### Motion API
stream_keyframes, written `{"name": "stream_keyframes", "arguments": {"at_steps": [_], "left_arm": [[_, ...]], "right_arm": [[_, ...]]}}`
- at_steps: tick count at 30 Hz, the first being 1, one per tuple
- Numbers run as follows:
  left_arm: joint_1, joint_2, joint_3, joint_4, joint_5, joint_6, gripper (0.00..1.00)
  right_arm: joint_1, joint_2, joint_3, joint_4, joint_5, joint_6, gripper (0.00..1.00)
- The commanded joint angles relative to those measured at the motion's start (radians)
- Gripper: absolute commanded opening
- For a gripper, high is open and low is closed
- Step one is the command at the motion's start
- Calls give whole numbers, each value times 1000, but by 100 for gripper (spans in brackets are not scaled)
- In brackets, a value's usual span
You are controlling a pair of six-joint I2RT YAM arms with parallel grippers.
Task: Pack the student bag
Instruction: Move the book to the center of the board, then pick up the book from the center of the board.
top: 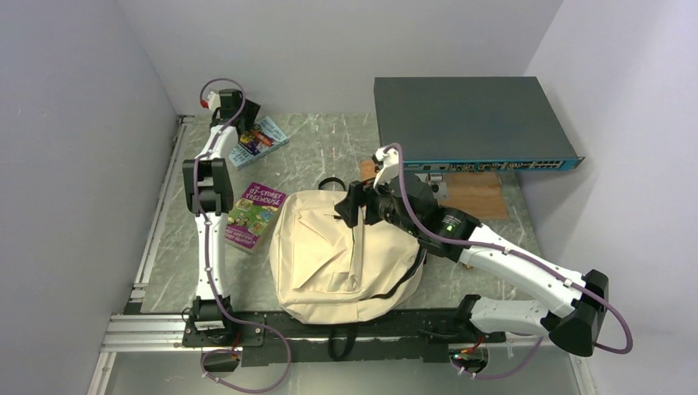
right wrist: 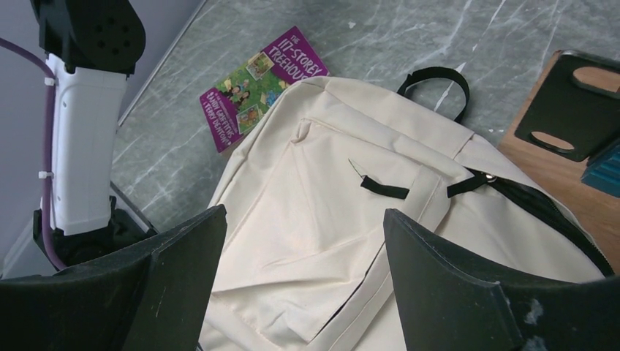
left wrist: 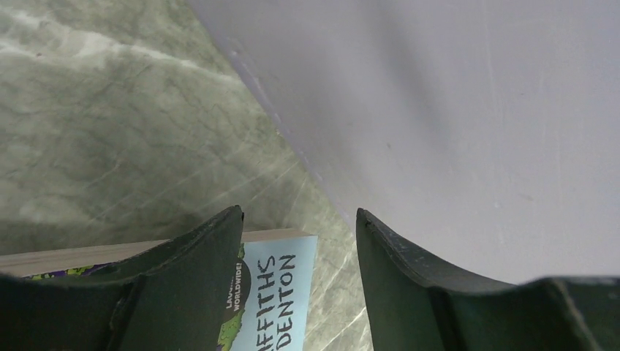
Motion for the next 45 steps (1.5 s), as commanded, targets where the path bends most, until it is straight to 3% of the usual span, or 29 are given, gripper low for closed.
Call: {"name": "stream_keyframes", "arguments": {"at_steps": [1, 6, 10, 16, 20, 28, 31, 35, 38, 42, 45], "left_arm": [[-3, -55, -109, -279, 27, 9, 66], [-31, -128, -208, -346, 48, 107, 70], [-61, -241, -409, -324, 109, 106, 69], [-73, -518, -800, -185, 5, 229, 73], [-47, -681, -1002, -143, 42, 289, 73], [-46, -1040, -1099, -240, 40, 494, 81], [-46, -1193, -1169, -293, 0, 506, 85], [-53, -1358, -1279, -388, 9, 503, 82], [-141, -1442, -1360, -501, -71, 489, 84], [-304, -1479, -1448, -654, -213, 350, 79], [-378, -1512, -1524, -648, -241, 280, 75]], "right_arm": [[-10, -20, -1, 52, 3, 11, 82], [-12, -13, -3, 71, -20, 17, 81], [-14, -28, -12, 79, -14, 17, 81], [-15, -55, -10, 65, -22, 16, 81], [-15, -51, -28, 70, -40, 6, 82], [2, 72, 62, 18, -145, -117, 82], [41, 132, 113, -2, -144, -149, 83], [93, 197, 149, 14, -174, -139, 84], [109, 201, 127, 60, -207, -113, 84], [109, 168, 89, 87, -204, -104, 85], [109, 140, 74, 78, -182, -113, 85]]}}
